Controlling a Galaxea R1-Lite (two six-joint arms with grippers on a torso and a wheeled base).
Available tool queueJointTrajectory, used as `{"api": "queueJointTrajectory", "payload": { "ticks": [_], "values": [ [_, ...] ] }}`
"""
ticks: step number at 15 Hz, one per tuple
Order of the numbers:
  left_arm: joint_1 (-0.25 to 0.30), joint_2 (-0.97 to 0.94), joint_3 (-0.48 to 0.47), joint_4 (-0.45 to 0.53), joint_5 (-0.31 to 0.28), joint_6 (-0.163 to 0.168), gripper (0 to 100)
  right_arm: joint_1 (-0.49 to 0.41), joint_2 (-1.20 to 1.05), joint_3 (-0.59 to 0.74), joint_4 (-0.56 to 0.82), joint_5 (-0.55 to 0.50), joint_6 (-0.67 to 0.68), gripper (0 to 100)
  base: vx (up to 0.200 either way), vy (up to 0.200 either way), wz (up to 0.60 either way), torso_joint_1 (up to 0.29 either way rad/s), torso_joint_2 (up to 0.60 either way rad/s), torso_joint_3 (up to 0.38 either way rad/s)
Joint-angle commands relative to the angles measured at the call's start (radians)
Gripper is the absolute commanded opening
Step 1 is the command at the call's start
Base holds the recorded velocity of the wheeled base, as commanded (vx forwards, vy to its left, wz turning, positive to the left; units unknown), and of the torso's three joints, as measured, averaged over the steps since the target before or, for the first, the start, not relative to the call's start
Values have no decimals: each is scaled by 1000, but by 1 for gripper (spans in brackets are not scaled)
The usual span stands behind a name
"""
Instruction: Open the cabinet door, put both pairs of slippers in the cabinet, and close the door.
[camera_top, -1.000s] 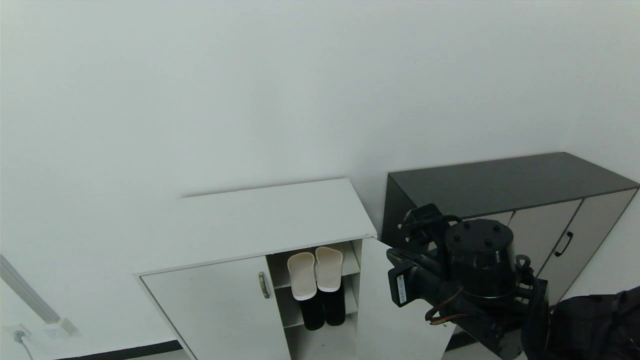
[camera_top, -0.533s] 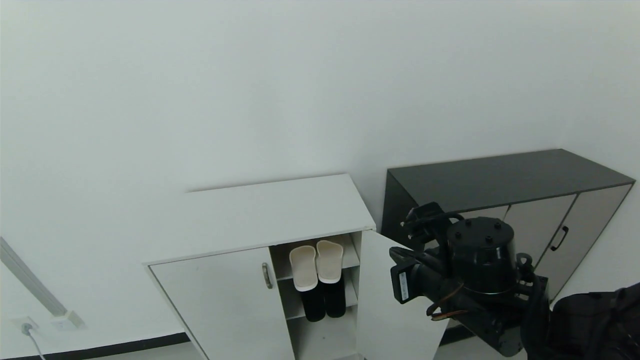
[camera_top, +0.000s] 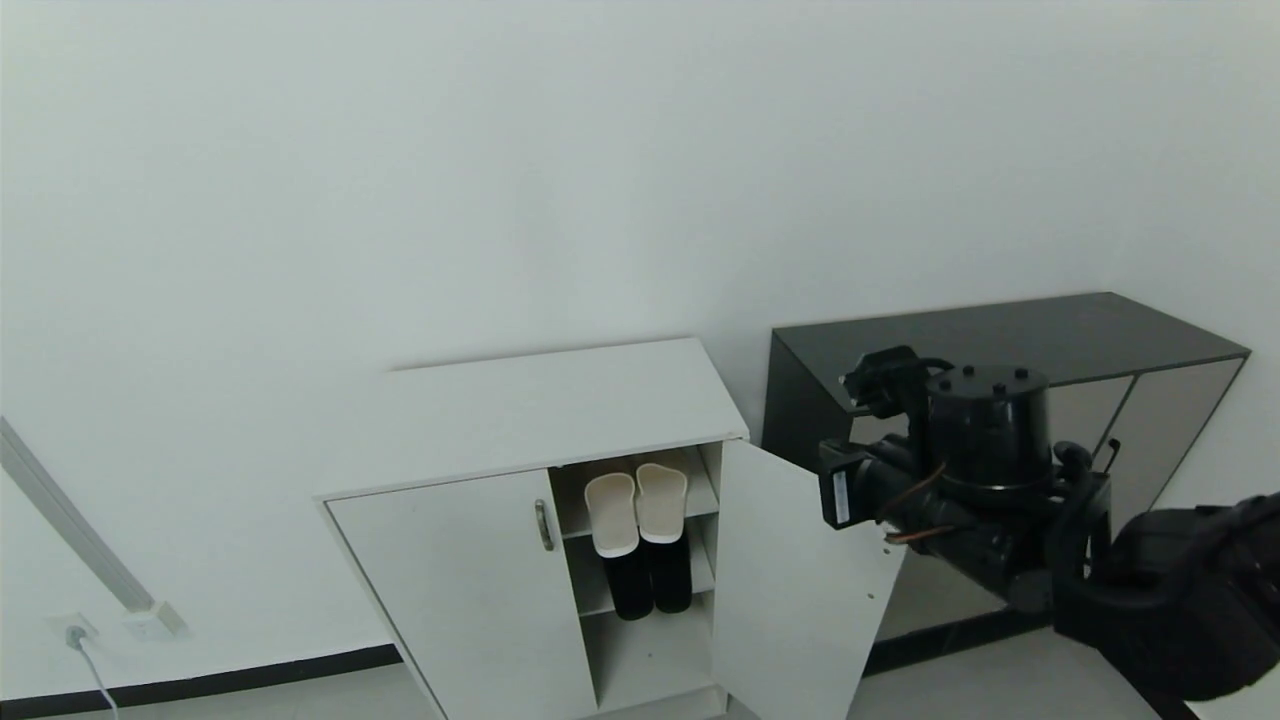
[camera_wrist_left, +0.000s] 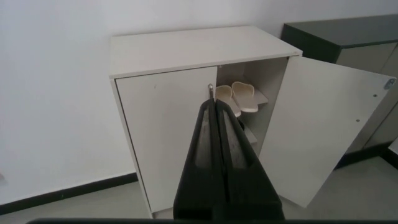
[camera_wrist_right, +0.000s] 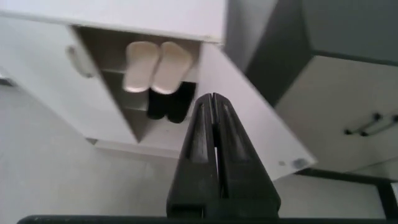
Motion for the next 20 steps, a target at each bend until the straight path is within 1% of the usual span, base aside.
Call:
{"api": "queueJointTrajectory", "payload": {
  "ticks": [1,2,3,4,6,9,12,16,20],
  "values": [
    [0,1,0,0,0,0,0,-92,-1,-121,99,54,-3,0,0,0,0,0,0,0],
    [-1,1,0,0,0,0,0,-141,22,-205,184,88,2,0,0,0,0,0,0,0],
    [0,1,0,0,0,0,0,-170,50,-263,227,94,5,0,0,0,0,0,0,0],
    [-1,1,0,0,0,0,0,-198,90,-314,250,100,19,0,0,0,0,0,0,0],
    [0,1,0,0,0,0,0,-241,159,-363,255,120,25,0,0,0,0,0,0,0],
    [-1,1,0,0,0,0,0,-293,235,-386,247,149,29,0,0,0,0,0,0,0],
    [0,1,0,0,0,0,0,-333,290,-407,247,191,65,0,0,0,0,0,0,0],
    [0,1,0,0,0,0,0,-353,350,-406,241,198,69,0,0,0,0,0,0,0],
    [-1,1,0,0,0,-1,0,-370,441,-400,161,198,69,0,0,0,0,0,0,0]
  ]
}}
